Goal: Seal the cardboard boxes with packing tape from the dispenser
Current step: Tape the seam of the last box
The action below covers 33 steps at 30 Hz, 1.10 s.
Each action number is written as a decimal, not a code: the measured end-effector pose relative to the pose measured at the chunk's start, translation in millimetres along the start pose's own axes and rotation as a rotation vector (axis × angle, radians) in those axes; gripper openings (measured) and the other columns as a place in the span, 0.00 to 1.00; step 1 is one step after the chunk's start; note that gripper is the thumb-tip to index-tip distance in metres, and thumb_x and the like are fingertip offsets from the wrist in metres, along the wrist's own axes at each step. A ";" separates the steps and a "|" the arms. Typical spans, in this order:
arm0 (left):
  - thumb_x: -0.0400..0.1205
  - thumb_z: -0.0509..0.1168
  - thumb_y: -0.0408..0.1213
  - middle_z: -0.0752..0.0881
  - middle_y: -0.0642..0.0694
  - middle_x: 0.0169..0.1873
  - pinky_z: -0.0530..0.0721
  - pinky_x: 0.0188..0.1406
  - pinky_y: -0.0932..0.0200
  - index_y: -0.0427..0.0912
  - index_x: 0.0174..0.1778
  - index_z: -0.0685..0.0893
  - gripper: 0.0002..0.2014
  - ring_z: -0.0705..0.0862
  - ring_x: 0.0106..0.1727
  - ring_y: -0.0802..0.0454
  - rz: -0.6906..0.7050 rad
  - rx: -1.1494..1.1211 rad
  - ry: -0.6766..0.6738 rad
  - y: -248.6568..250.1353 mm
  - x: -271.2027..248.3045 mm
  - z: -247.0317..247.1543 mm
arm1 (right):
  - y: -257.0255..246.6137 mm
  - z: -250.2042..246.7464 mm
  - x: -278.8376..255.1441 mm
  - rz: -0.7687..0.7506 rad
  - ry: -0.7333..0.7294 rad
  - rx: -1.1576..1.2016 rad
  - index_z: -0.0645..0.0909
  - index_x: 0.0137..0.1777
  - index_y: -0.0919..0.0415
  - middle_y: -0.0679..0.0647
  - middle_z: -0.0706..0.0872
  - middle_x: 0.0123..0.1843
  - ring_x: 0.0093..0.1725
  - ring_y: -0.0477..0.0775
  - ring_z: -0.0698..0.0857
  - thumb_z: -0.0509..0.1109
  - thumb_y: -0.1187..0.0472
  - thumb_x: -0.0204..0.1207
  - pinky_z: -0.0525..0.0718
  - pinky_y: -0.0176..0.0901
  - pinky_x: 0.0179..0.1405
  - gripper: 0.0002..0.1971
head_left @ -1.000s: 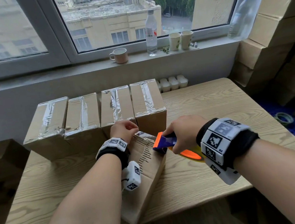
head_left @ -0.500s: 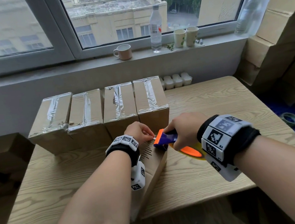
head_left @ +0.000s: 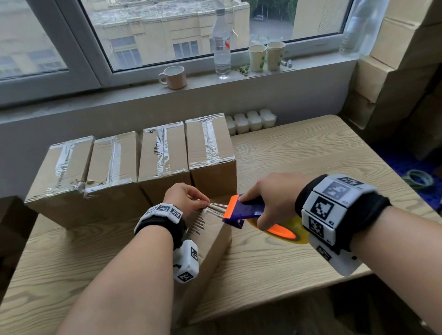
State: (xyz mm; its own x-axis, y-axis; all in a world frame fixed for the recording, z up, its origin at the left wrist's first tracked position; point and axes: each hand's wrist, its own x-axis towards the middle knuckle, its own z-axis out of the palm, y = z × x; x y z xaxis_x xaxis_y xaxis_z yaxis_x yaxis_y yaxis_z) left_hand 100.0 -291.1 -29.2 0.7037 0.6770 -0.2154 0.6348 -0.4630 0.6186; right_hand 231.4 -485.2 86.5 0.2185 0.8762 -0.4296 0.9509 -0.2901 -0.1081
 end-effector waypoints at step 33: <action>0.72 0.78 0.39 0.84 0.59 0.26 0.79 0.40 0.63 0.52 0.33 0.91 0.04 0.82 0.35 0.58 -0.043 -0.044 -0.005 2.9 -3.5 3.3 | 15.8 5.6 44.9 0.082 -0.176 0.159 0.85 0.60 0.37 0.38 0.83 0.36 0.37 0.41 0.80 0.76 0.56 0.64 0.75 0.33 0.34 0.23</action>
State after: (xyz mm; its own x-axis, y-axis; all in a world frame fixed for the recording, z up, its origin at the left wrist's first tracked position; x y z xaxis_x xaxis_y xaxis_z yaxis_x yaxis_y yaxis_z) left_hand 100.4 -296.8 -29.1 0.6778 0.6928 -0.2461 0.6498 -0.4079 0.6414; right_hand 255.0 -452.5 60.4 0.2382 0.7708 -0.5909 0.8822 -0.4262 -0.2003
